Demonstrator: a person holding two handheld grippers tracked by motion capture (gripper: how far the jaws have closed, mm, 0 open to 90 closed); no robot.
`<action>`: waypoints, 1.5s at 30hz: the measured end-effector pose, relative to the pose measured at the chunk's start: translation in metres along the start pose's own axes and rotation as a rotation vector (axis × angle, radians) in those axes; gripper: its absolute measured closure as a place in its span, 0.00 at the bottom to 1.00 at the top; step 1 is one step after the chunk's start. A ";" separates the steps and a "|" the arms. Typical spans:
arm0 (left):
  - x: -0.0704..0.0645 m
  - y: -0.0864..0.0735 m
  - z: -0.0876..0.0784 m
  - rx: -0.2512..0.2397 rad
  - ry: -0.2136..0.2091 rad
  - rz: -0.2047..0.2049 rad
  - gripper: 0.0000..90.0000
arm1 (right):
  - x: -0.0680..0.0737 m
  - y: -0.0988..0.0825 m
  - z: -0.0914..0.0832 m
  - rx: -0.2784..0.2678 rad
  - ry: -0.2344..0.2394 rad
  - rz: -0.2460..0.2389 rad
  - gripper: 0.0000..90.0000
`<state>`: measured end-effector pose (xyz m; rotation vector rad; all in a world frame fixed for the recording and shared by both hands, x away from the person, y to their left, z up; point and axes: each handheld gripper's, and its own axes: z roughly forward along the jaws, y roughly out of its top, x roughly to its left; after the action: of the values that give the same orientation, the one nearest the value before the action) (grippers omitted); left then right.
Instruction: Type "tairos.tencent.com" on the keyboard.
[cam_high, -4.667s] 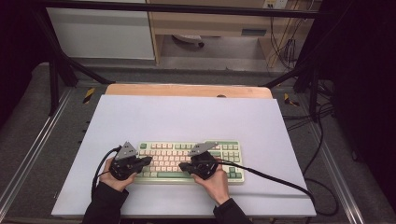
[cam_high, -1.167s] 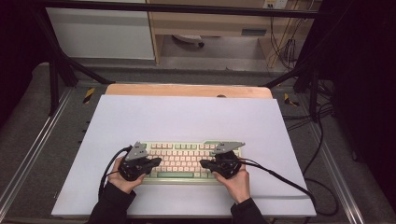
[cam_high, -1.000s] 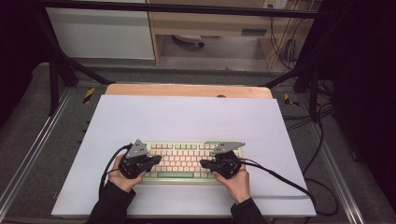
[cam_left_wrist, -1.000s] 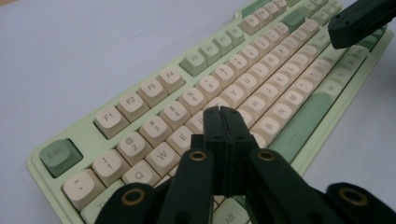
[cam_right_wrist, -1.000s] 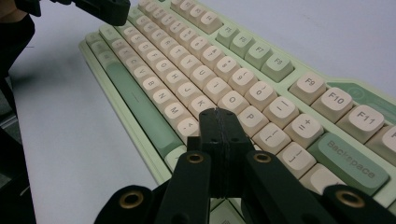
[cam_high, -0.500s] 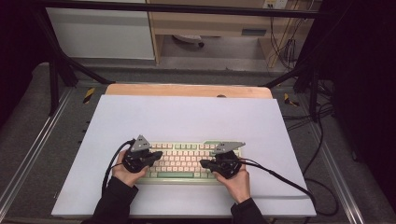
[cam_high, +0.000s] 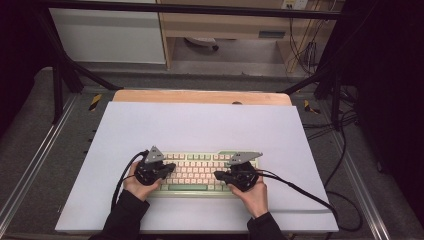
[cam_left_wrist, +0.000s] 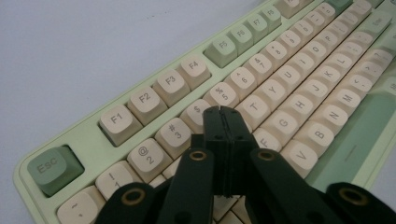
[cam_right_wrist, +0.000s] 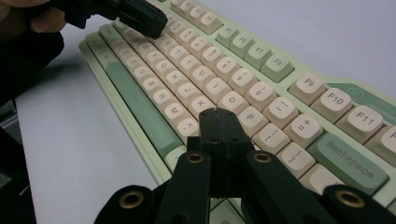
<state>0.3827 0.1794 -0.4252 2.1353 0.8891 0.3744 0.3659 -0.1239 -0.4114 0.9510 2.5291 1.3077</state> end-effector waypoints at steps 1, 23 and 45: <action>0.000 0.000 0.000 0.000 0.000 -0.001 1.00 | 0.000 0.000 0.000 0.000 0.000 0.001 1.00; -0.003 -0.004 -0.008 -0.022 -0.013 0.009 1.00 | 0.001 0.000 0.000 -0.004 0.003 0.001 1.00; -0.001 -0.013 -0.025 -0.040 -0.027 -0.004 1.00 | 0.006 0.004 0.005 -0.011 0.021 0.009 1.00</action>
<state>0.3635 0.1985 -0.4184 2.0970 0.8632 0.3580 0.3649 -0.1152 -0.4098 0.9520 2.5334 1.3396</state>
